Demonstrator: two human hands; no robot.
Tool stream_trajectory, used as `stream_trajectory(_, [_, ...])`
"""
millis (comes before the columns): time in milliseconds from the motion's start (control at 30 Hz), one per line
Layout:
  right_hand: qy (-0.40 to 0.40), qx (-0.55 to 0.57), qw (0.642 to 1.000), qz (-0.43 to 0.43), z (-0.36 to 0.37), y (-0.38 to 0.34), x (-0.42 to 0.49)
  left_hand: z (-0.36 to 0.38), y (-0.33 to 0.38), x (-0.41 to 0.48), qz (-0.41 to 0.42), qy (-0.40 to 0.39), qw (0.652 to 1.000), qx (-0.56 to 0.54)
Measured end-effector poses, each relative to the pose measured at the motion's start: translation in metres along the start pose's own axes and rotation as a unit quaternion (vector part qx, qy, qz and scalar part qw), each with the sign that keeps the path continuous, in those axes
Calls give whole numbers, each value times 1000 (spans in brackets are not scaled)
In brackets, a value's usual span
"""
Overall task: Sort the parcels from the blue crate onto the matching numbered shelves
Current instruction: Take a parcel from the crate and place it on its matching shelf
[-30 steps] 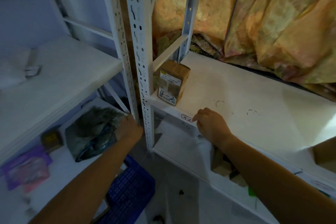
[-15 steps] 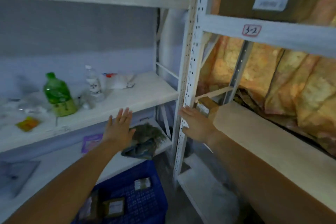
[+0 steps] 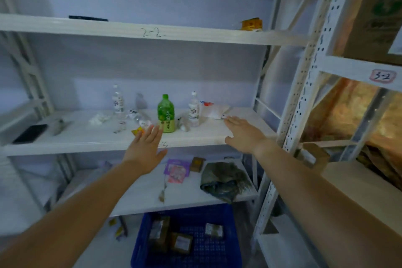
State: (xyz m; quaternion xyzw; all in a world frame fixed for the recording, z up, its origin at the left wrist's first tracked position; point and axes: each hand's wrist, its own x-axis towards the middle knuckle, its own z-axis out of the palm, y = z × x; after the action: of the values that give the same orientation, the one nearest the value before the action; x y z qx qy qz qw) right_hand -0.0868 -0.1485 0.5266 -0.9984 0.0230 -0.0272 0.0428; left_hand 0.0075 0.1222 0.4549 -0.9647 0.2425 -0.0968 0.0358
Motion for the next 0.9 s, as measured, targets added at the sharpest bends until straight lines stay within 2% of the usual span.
stream_trajectory(133, [-11,5,1000,-4,18,-31,40,25,-26,2,8,-14,1000,8])
stream_trajectory(333, [-85,31,996,-19,88,-68,103,83,-77,28,-17,-104,994,-21])
stream_trajectory(533, [-202,60,977,24,208,-73,121,193,-84,24,8,-224,973,-64])
stream_trajectory(667, [-286,83,954,43,300,-73,111,277,-79,-4,25,-304,949,-79])
stream_trajectory(767, [-345,106,932,34,369,-72,103,338,-78,-17,68,-354,931,-59])
stream_trajectory(900, [-404,115,907,32,459,-68,111,419,-80,-19,67,-381,920,-69])
